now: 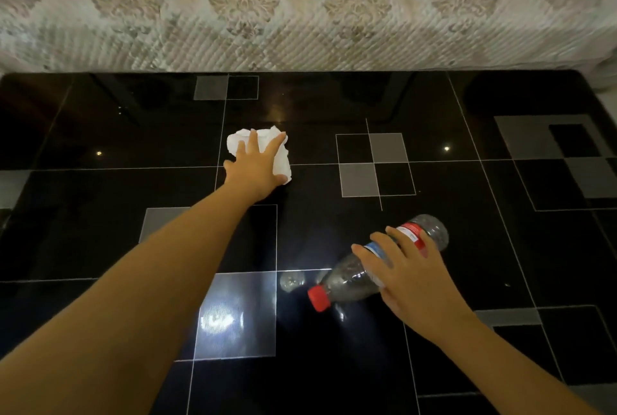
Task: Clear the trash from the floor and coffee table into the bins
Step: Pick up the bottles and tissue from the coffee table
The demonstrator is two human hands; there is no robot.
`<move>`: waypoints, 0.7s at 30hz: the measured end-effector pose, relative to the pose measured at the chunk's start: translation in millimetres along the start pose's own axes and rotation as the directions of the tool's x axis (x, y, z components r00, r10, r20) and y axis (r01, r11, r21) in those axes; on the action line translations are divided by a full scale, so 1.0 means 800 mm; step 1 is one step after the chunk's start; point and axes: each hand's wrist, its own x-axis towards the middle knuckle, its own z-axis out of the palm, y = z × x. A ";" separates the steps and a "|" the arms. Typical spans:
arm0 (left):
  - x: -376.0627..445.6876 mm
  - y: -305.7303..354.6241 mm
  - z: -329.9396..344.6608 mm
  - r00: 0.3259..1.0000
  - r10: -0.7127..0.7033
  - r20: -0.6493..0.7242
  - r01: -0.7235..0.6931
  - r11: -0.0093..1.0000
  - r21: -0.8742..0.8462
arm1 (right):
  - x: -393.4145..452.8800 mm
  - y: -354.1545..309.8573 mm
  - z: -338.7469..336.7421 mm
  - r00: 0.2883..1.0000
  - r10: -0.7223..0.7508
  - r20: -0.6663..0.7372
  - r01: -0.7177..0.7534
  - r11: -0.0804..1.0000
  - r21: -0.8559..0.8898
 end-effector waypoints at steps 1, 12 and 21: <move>0.003 -0.004 0.003 1.000 0.005 0.007 -0.005 1.000 0.018 | 0.002 0.000 0.003 1.000 -0.013 0.009 0.013 1.000 -0.015; 0.004 -0.023 0.036 0.997 0.032 -0.071 -0.028 0.998 0.059 | -0.019 -0.014 0.041 0.990 -0.136 -0.024 0.135 0.989 -0.053; -0.149 -0.017 0.068 0.980 0.134 -0.148 -0.142 0.989 -0.047 | -0.130 -0.061 0.024 0.996 -0.083 -0.033 0.085 0.994 0.063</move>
